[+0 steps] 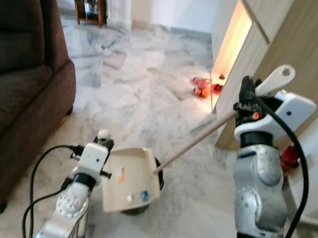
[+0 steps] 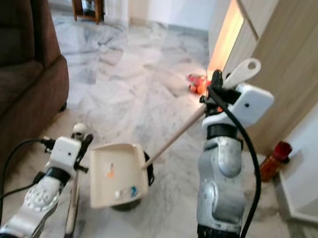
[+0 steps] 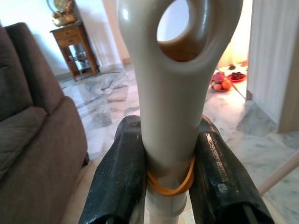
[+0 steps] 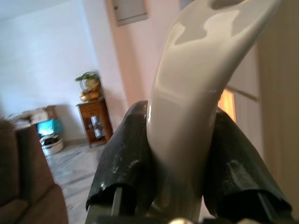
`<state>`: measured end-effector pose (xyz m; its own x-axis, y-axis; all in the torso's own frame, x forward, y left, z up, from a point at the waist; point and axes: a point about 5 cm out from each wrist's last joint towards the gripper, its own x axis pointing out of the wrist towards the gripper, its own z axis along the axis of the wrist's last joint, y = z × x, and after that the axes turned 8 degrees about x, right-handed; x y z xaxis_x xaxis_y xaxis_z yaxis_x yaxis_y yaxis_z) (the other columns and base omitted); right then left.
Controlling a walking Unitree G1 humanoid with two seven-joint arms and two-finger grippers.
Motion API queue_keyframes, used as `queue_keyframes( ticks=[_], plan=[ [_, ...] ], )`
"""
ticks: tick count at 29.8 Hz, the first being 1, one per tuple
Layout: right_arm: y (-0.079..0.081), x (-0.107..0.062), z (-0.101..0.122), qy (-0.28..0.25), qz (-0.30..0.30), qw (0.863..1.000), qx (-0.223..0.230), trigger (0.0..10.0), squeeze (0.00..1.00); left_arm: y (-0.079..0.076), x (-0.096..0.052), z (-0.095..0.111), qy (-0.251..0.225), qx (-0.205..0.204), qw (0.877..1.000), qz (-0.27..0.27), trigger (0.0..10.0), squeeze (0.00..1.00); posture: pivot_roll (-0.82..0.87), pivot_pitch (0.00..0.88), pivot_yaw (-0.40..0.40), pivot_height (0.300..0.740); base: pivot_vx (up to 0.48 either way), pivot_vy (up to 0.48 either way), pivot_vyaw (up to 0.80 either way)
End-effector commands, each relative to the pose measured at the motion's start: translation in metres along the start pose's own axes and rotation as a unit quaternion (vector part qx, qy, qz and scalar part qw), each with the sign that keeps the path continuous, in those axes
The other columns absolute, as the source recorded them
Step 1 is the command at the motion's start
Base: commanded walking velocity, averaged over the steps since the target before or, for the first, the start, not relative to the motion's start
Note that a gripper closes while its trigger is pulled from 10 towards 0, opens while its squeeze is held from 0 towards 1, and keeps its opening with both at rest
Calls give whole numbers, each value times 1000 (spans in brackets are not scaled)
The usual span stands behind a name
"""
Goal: Sweep floor
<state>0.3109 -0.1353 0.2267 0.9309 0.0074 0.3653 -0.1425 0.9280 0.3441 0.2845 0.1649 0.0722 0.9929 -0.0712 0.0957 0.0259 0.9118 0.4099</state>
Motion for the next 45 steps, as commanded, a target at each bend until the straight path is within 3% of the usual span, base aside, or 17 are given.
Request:
queue_keyframes(
  ticks=[1, 32, 45],
  plan=[
    [5, 2, 16, -44, 11, 999, 25, 10000, 0, 0, 5, 9, -21, 9, 1000, -1, 10000, 0, 95, 0, -1, 740, 277, 0, 0],
    [10, 1, 15, -38, 22, 999, 31, 10000, 0, 1, 3, 8, -19, 7, 1000, 4, 10000, 0, 99, 0, -3, 740, 278, 0, 0],
    [15, 0, 16, -50, 24, 998, 41, 10000, 0, 0, 3, 8, -22, 3, 1000, 1, 10000, 0, 100, 0, -3, 740, 0, 0, 0]
  ],
)
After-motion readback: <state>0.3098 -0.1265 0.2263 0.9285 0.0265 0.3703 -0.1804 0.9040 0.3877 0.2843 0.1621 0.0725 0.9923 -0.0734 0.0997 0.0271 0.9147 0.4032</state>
